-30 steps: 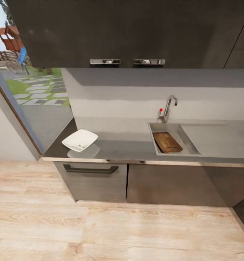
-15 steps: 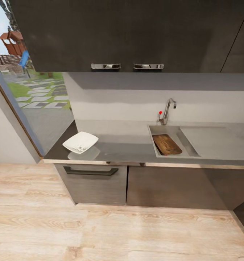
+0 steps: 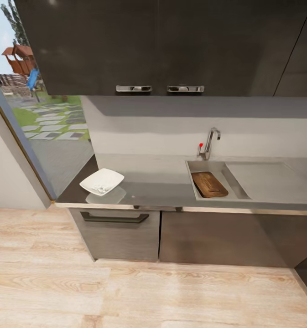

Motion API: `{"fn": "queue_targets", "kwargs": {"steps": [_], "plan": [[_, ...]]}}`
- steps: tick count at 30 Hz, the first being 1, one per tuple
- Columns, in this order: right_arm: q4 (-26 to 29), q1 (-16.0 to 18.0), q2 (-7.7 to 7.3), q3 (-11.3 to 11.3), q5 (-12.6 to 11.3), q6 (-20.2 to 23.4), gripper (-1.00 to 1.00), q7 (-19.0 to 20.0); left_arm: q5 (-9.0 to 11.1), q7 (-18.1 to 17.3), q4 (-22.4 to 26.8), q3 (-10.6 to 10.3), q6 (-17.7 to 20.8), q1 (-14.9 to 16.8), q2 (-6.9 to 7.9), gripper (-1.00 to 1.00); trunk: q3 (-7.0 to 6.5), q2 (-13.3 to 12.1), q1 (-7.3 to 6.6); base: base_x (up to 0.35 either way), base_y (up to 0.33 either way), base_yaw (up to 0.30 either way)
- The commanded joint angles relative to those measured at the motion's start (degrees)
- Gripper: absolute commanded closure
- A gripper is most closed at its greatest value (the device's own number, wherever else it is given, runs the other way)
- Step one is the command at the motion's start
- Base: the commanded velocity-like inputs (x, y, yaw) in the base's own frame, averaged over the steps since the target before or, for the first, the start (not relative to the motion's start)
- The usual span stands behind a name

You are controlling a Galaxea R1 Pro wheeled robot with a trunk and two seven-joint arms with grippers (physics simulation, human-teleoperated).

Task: In the kitchen, take the Vidalia onion out of the sink, dice it on the chopping board with the paring knife, put the diced onion into the bowl on the countertop, then place both the paring knife and the chopping board into the sink.

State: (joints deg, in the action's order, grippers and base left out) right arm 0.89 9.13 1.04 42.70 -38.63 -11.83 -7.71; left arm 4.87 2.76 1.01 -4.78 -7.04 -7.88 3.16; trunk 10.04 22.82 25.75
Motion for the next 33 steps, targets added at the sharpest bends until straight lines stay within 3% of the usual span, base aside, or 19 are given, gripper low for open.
{"fn": "queue_targets", "kwargs": {"steps": [1, 33], "plan": [[-0.01, 0.02, 0.02, 0.47, -0.52, -0.12, -1.00, -0.20, 0.50, 0.14, 0.11, -0.50, -0.08, -0.03, 0.00, -1.00, 0.00, 0.09, 0.03, 0.000, 0.000, 0.000], [-0.01, 0.01, -0.37, 0.46, -0.74, -0.12, -1.00, -0.37, 0.50, 0.14, 0.13, -0.49, -0.08, -0.03, 0.00, -1.00, -2.98, 0.09, 0.03, 0.000, 0.000, 0.000]]}}
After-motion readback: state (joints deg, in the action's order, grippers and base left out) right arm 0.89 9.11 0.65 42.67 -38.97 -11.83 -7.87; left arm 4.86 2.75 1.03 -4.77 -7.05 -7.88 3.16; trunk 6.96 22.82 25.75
